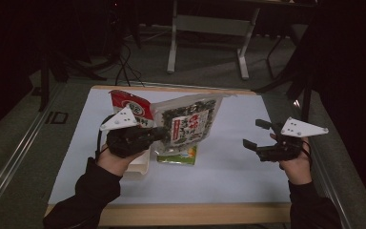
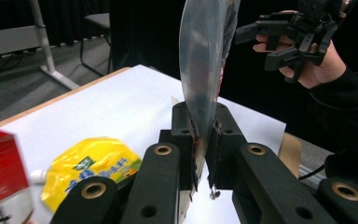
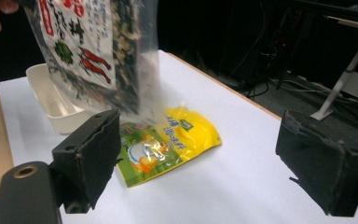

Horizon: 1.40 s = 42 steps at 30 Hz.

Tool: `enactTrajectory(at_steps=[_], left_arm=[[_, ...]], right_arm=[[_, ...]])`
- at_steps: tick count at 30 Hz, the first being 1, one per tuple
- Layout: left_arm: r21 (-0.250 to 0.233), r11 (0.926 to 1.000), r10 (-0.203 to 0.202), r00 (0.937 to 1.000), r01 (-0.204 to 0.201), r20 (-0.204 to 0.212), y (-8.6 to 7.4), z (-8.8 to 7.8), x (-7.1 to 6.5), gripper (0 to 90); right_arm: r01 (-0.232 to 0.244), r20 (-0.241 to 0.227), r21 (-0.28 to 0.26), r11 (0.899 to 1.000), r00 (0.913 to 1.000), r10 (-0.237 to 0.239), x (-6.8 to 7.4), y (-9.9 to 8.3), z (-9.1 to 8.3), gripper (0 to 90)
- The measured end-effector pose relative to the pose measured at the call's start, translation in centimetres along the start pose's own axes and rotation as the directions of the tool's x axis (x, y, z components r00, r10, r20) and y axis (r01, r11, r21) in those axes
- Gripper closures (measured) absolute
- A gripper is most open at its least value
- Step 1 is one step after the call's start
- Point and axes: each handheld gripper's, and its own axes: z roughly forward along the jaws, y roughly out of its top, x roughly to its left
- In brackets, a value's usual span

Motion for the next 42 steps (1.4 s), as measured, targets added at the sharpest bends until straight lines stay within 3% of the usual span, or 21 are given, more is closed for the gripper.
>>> enactTrajectory(at_steps=[15,18,23,28,33,37,42], left_arm=[[0.026,0.9992,-0.029,0.9946,0.031,-0.1,-1.1,-4.2,2.0,84.7],[0.036,0.9981,-0.044,0.9901,0.05,-0.133,-1.7,-5.2,2.7,84.7],[0.052,0.9969,-0.051,0.9866,0.06,-0.155,-2.3,-6.2,3.3,84.8],[0.078,0.9932,-0.069,0.9776,0.086,-0.199,-3.3,-7.3,4.4,84.8],[0.092,0.9887,-0.095,0.969,0.118,-0.228,-4.4,-7.8,5.5,84.7],[0.108,0.9864,-0.093,0.9623,0.124,-0.255,-5.0,-8.0,6.1,84.7],[0.122,0.9831,-0.1,0.9598,0.136,-0.262,-5.4,-8.2,6.4,84.7]], right_arm=[[-0.013,-0.042,0.007,1.0,0.999,0.014,0.7,-2.0,1.0,14.0],[-0.012,-0.053,0.01,1.0,0.9985,0.012,0.9,-2.3,1.3,14.0],[-0.009,-0.061,0.015,1.0,0.9981,0.01,1.2,-2.6,1.6,14.0],[-0.021,-0.07,0.019,1.0,0.9973,0.022,1.2,-3.2,1.8,14.0],[-0.03,-0.083,0.032,0.999,0.996,0.032,1.3,-3.7,2.2,14.0],[-0.034,-0.086,0.04,0.999,0.9956,0.038,1.3,-3.9,2.5,14.0],[-0.029,-0.087,0.049,0.998,0.9957,0.033,1.4,-4.1,2.7,14.0]])
